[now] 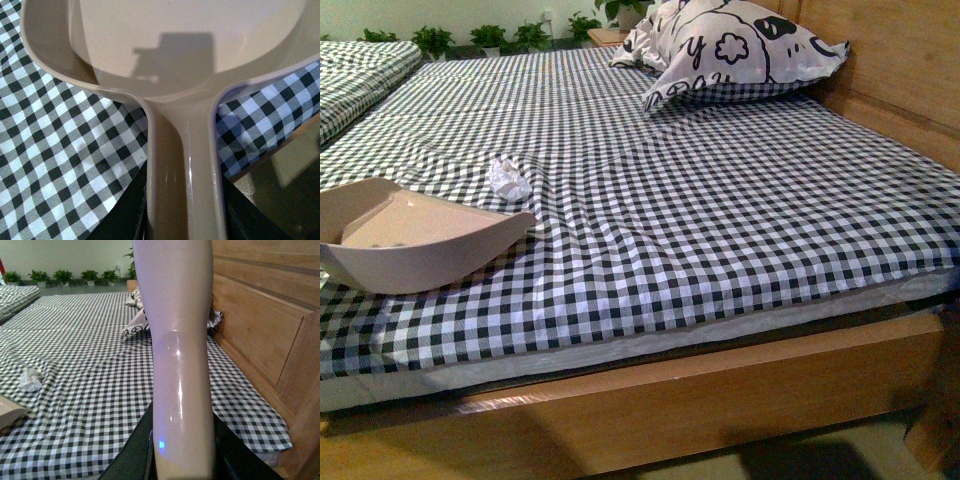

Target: Clean up trash

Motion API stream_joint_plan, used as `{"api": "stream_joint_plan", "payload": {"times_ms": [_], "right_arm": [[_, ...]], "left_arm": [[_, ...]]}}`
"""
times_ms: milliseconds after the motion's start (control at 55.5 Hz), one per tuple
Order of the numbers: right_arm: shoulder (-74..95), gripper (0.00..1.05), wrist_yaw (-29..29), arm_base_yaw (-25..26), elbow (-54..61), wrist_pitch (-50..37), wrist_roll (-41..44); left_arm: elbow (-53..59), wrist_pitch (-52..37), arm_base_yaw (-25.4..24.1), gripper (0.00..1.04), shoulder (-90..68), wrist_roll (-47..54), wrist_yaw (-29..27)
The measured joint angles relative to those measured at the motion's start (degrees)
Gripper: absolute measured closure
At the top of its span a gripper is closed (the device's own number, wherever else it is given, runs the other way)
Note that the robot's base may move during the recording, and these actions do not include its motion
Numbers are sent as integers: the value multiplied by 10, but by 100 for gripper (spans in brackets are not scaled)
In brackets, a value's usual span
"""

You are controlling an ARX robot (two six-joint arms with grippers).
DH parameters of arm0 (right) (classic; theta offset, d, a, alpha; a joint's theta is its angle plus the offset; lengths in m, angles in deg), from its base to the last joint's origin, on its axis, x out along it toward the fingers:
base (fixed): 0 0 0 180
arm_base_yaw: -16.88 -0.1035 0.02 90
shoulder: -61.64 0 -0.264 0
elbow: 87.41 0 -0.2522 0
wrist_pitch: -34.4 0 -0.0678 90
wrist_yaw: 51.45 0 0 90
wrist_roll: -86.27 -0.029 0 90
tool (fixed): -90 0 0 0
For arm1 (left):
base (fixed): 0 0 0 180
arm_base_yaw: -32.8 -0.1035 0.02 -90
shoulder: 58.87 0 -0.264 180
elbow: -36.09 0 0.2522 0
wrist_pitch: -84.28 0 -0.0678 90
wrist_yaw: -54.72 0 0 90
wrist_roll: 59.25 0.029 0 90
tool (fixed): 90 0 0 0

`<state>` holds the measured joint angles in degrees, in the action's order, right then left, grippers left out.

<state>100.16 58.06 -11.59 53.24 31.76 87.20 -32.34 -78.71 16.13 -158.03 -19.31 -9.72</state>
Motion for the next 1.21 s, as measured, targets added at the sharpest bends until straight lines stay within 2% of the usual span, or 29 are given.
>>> {"api": "stream_joint_plan", "payload": {"times_ms": [468, 973, 991, 1063, 1135, 1207], "right_arm": [[0, 85, 0, 0, 0, 0, 0], [0, 85, 0, 0, 0, 0, 0], [2, 85, -5, 1, -3, 10, -6], [42, 85, -52, 10, -63, 163, -41], [120, 85, -105, 18, -139, 268, -61], [194, 85, -135, 19, -181, 263, -62]], "left_arm": [[1, -25, 7, 79, -24, 27, 0], [3, 5, 10, 79, -23, 38, 5], [3, 5, 10, 79, -23, 38, 5], [3, 5, 10, 79, -23, 39, 4], [3, 5, 10, 79, -23, 40, 4], [3, 5, 10, 79, -23, 40, 6]]}}
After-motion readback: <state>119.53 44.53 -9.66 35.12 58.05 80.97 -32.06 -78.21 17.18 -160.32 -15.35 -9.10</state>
